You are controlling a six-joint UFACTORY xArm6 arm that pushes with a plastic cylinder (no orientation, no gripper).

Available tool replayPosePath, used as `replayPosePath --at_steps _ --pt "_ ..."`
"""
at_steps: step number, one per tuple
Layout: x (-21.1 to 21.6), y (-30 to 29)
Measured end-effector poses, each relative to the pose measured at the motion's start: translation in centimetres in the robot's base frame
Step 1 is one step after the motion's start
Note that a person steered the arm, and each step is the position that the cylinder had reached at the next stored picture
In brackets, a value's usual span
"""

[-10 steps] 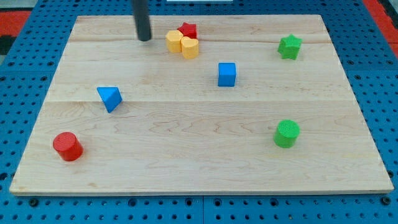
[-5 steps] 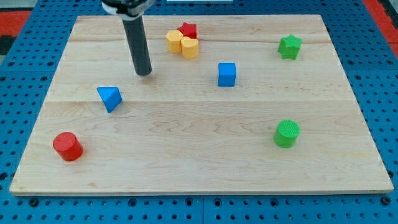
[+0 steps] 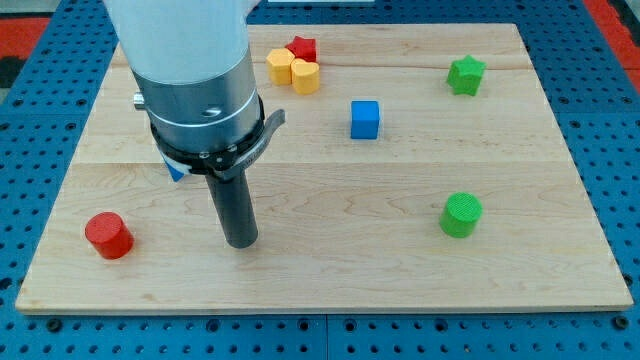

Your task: Slide the red circle left a bit

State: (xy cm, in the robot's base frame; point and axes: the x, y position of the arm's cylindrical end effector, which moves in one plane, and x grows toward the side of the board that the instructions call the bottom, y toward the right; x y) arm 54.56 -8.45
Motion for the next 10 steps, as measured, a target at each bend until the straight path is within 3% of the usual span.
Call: replayPosePath --at_steps 3,7,10 --pt "2.5 -0.2" --pt "2.2 -15.0" --pt "-1.8 -15.0"
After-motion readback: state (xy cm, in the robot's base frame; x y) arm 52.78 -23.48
